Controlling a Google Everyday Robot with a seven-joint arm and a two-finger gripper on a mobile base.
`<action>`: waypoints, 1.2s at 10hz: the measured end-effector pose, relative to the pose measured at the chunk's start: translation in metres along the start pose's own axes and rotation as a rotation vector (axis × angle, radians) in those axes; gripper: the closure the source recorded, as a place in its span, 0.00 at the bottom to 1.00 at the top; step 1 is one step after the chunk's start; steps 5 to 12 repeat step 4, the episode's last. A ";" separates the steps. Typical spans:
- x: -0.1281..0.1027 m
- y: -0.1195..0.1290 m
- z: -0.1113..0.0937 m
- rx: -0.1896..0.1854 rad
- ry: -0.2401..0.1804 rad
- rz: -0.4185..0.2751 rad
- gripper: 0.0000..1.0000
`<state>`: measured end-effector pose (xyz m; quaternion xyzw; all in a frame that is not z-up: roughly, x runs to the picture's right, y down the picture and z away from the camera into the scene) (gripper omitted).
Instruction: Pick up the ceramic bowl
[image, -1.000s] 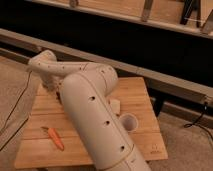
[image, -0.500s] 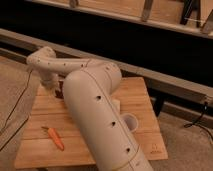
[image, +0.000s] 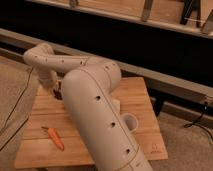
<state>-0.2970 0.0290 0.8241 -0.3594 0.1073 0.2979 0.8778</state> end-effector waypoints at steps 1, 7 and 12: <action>0.001 0.000 0.000 0.001 0.010 0.013 1.00; -0.001 0.004 0.000 -0.008 0.038 0.044 1.00; -0.001 0.004 0.000 -0.008 0.038 0.044 1.00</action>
